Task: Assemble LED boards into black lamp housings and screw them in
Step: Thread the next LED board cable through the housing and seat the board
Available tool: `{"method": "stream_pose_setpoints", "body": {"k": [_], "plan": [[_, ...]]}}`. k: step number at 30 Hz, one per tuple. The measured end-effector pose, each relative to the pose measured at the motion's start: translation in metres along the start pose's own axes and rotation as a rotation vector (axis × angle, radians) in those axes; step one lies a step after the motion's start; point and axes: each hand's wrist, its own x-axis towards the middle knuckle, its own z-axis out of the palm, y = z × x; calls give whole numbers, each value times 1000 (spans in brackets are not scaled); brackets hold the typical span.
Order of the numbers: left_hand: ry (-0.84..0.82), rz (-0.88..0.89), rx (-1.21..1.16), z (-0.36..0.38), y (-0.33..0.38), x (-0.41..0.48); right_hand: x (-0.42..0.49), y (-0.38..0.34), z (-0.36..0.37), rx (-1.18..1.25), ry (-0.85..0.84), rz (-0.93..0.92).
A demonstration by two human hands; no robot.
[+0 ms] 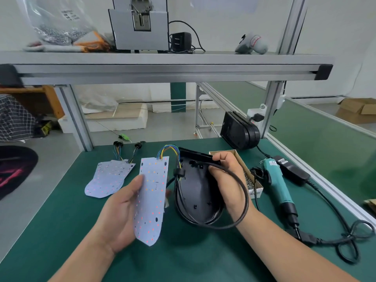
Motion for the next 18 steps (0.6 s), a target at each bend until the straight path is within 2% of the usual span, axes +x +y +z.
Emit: {"method": "stream_pose_setpoints", "body": {"k": [3,6,9,14,16,18], "plan": [[58,76,-4,-2,3,-1,3,-2,0,-18,40,10],[182,162,-28,-5,8,-3,4,-1,-4,-125,65,-66],[246,171,-35,-3,6,-2,2,1,-4,-187,52,-91],[117,114,-7,7,-5,-3,3,6,-1,-253,108,-182],[31,87,53,9,-8,-4,0,8,-1,-311,128,-141],[-62,79,151,12,-12,-4,-5,8,1,-374,98,-180]]}}
